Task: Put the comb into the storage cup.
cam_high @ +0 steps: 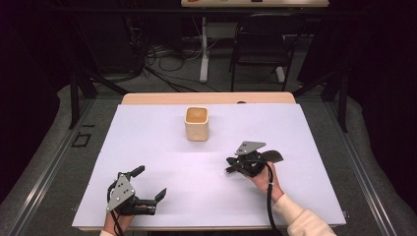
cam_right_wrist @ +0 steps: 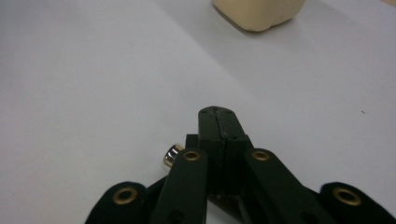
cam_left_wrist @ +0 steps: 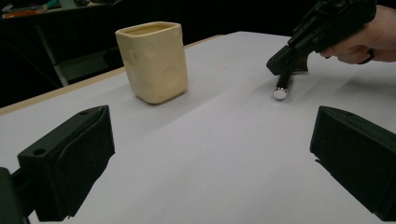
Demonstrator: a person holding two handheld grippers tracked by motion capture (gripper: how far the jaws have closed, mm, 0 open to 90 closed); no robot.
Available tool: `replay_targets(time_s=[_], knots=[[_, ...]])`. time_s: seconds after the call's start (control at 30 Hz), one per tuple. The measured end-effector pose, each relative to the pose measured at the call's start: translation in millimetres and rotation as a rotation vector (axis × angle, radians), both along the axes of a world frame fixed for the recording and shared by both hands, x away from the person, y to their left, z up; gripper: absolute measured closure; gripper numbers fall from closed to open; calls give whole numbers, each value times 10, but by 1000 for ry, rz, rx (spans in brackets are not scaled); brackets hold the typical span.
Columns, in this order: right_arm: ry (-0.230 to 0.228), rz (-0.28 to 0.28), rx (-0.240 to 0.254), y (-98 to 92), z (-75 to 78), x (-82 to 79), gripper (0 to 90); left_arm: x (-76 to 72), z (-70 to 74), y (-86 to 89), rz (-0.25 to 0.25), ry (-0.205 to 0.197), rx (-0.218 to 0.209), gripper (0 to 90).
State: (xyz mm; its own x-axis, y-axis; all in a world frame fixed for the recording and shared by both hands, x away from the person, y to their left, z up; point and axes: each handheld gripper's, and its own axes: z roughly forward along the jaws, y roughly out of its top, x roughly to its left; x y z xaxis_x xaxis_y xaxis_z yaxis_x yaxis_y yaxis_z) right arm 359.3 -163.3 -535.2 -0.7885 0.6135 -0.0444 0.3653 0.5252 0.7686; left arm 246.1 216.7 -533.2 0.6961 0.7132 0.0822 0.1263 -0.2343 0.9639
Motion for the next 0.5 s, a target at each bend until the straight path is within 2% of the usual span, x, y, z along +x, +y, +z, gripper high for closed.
replay_targets(time_s=[0.27, 0.5], knots=[[14, 16, -32, 130, -65, 22, 900, 3, -3, 8, 0, 4, 2, 0], [34, 19, -55, 162, -81, 18, 900, -6, -5, 27, 6, 3, -2, 0]])
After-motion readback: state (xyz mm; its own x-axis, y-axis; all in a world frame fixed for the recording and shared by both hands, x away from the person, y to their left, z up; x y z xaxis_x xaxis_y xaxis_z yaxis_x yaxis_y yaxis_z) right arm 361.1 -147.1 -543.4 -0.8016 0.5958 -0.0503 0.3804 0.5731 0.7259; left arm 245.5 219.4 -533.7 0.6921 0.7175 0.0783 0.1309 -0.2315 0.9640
